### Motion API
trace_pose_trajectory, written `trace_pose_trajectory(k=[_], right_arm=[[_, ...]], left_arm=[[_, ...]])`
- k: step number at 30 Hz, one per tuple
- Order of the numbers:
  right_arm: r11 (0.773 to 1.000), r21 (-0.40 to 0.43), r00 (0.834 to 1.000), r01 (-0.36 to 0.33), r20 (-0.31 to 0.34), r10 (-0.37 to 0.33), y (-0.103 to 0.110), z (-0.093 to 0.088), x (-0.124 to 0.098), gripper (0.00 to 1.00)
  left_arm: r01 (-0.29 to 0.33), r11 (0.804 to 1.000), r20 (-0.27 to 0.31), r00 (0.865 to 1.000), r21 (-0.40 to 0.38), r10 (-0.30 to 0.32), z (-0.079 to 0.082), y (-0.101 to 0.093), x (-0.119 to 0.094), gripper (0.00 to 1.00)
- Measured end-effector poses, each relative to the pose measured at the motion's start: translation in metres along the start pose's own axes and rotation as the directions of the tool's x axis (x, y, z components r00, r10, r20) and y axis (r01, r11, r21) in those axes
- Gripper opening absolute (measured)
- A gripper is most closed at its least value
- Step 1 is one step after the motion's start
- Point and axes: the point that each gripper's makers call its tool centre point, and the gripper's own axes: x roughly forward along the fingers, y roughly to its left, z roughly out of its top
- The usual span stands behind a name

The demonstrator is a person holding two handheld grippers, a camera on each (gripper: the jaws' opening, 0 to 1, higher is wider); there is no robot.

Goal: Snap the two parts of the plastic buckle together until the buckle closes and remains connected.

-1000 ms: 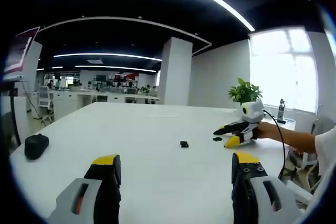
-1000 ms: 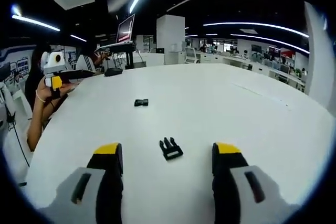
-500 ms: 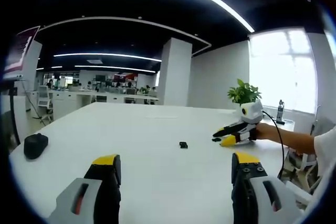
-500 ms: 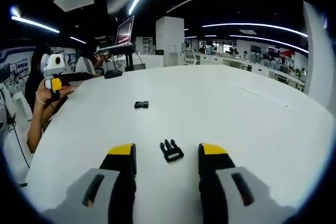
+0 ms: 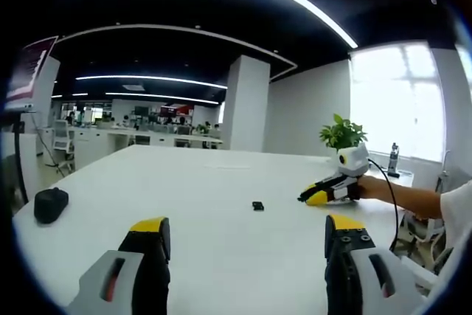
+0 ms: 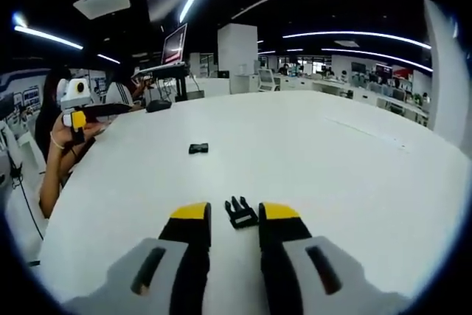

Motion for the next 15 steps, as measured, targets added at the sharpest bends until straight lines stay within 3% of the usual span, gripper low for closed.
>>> trace_pose_trajectory(k=[15], right_arm=[[0.999, -0.028, 1.000, 0.019, -0.013, -0.019, -0.0021, -0.0017, -0.0032, 0.16]], left_arm=[[0.000, 1.000, 0.002, 1.000, -0.004, 0.000, 0.0003, 0.0014, -0.0001, 0.88]])
